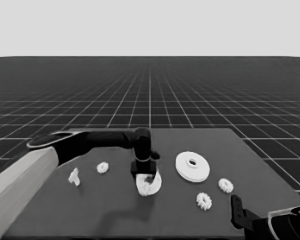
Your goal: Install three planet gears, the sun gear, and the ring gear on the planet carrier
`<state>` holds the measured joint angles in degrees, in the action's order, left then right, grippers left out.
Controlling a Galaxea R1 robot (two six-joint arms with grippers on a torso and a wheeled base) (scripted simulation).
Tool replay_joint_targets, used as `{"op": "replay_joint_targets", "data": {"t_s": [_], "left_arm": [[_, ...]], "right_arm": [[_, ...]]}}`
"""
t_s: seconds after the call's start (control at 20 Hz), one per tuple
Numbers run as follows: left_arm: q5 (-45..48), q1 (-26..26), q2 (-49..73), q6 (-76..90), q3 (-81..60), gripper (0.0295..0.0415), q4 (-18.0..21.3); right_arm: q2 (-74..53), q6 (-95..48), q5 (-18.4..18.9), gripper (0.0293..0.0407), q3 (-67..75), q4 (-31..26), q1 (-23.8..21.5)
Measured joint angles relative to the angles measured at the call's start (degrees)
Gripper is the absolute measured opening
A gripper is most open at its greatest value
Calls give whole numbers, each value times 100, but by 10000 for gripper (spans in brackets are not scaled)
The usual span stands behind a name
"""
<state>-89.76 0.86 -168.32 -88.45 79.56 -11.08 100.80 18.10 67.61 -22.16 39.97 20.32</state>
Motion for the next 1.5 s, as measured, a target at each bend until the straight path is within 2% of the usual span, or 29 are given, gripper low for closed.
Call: {"op": "replay_joint_targets", "data": {"t_s": [0.1, 0.2, 0.25, 0.4, 0.6, 0.65, 0.75, 1.1, 1.2, 1.25, 1.5], "left_arm": [[0, -9, 0, -1, -1, 385, 10], [423, -226, 1894, 2355, 218, 385, 300], [506, -256, 2243, 3147, 838, 385, 392], [585, -269, 2281, 4166, 1918, 385, 511], [603, -266, 2221, 4420, 2221, 385, 541], [917, 110, 2108, 4538, 2485, 385, 260], [1240, 550, 1919, 4718, 2903, 385, 40], [1413, 723, 1789, 4848, 3193, 384, -38], [1416, 723, 1799, 4851, 3206, 316, -45], [1417, 723, 1799, 4851, 3207, 312, -45], [1417, 723, 1798, 4852, 3208, 312, -46]], "right_arm": [[0, 0, 0, 385, 0, 0, 0], [0, 0, 0, 385, 0, 0, 0], [0, 0, 0, 385, 0, 0, 0], [0, 0, 0, 385, 0, 0, 0], [0, 0, 0, 385, 0, 0, 0], [0, 0, 0, 385, 0, 0, 0], [0, 0, 0, 385, 0, 0, 0], [0, 0, 0, 385, 0, 0, 0], [0, 0, 0, 385, 0, 0, 0], [0, 0, 0, 385, 0, 0, 0], [0, 0, 0, 385, 0, 0, 0]]}}
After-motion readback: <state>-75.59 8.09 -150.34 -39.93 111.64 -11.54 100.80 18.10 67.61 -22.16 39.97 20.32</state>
